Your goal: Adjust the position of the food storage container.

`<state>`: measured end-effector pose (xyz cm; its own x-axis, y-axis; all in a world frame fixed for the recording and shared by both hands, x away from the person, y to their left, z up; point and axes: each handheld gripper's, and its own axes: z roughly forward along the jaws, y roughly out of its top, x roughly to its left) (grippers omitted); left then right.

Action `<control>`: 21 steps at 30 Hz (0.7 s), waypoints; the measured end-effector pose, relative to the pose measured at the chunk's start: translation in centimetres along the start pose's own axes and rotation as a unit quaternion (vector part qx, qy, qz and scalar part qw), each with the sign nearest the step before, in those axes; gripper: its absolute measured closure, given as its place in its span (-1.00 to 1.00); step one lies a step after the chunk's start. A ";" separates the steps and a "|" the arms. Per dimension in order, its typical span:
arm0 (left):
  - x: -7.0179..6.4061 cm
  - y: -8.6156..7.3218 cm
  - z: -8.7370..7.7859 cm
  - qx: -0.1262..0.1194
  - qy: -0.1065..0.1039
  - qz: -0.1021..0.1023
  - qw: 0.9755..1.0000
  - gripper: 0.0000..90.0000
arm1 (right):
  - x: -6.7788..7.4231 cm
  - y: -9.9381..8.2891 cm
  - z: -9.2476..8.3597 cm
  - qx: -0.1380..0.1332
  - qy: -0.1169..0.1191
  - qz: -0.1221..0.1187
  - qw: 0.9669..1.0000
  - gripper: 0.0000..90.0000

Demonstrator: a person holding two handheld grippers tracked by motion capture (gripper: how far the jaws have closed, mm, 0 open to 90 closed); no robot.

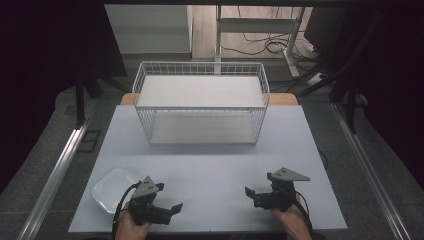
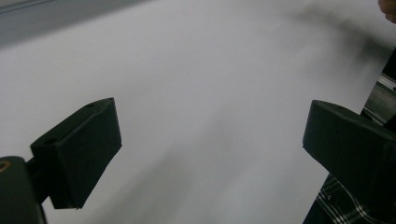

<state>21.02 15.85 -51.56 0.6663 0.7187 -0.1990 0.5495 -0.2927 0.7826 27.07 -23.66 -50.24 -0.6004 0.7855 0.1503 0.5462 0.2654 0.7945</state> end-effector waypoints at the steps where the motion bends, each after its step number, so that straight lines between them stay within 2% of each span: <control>1: 0.0 0.0 0.1 0.004 0.002 0.001 1.000 -0.91 | -0.1 -0.1 0.2 0.011 -0.008 0.000 1.000 -1.00; 4: 0.1 -0.1 0.2 0.008 0.003 0.001 1.000 -0.92 | 0.0 -0.3 0.5 0.047 -0.039 -0.001 0.998 -1.00; 5: 0.1 -0.1 0.2 0.008 0.003 0.001 1.000 -0.92 | 0.0 -0.3 0.5 0.047 -0.039 -0.001 0.998 -1.00; 6: 0.1 -0.1 0.2 0.007 0.005 0.002 1.000 -0.93 | 0.0 -0.4 0.6 0.062 -0.043 -0.002 0.997 -0.96; 8: 0.1 0.0 0.2 0.006 0.007 0.003 1.000 -0.94 | 0.0 -0.3 0.4 0.065 -0.029 -0.001 0.997 -0.87; 11: 0.1 0.0 0.1 0.005 0.009 0.004 1.000 -0.94 | 0.2 -0.1 0.3 0.060 -0.024 0.000 0.998 -0.85; 13: 0.1 0.0 0.0 0.003 0.010 0.004 1.000 -0.95 | 0.5 0.0 0.2 0.060 -0.020 -0.007 0.998 -0.87; 14: 0.1 0.0 -0.1 0.002 0.007 0.003 1.000 -0.97 | 0.8 0.0 0.2 0.064 -0.016 -0.017 0.998 -0.93; 17: 0.2 0.1 -0.4 -0.008 -0.002 0.001 1.000 -0.97 | 0.9 0.0 0.3 0.068 -0.014 -0.022 0.997 -0.96; 21: 0.1 0.3 -0.7 -0.011 0.003 0.000 1.000 -0.92 | 1.0 0.0 0.4 0.074 -0.006 -0.024 0.997 -0.96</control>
<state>20.90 16.27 -50.95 0.6634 0.7224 -0.1953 0.5377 -0.2786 0.7958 26.68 -22.61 -50.37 -0.6213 0.7764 0.1061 0.5975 0.3818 0.7051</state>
